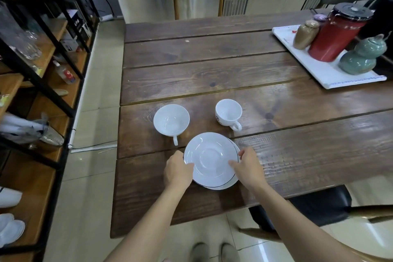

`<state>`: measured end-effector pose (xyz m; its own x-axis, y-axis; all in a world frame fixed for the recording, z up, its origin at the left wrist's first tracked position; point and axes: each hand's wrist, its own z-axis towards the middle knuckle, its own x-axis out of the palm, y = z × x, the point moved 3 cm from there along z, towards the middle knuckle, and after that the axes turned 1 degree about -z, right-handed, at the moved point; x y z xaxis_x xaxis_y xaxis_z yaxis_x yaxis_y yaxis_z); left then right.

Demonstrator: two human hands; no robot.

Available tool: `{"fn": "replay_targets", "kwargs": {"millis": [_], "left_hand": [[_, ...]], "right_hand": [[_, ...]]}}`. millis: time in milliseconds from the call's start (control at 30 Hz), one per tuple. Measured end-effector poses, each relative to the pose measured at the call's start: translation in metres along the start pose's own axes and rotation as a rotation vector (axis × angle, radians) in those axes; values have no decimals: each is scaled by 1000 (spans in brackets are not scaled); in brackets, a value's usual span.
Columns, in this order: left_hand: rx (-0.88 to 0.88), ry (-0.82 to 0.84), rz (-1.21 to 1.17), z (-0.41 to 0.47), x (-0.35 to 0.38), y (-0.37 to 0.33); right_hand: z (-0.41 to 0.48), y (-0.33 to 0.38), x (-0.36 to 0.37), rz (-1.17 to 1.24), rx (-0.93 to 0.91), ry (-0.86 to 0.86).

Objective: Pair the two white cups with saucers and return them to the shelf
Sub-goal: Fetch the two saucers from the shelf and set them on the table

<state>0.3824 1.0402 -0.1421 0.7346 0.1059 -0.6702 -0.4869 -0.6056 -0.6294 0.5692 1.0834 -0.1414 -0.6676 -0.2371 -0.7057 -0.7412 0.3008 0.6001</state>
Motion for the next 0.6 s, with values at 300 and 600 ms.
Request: {"fn": "replay_targets", "kwargs": {"millis": [300, 600], "left_hand": [[-18, 81, -14, -3, 0, 0], [25, 78, -187, -8, -16, -3]], "right_hand": [[-12, 21, -10, -29, -77, -143], [-13, 15, -18, 77, -137, 18]]}}
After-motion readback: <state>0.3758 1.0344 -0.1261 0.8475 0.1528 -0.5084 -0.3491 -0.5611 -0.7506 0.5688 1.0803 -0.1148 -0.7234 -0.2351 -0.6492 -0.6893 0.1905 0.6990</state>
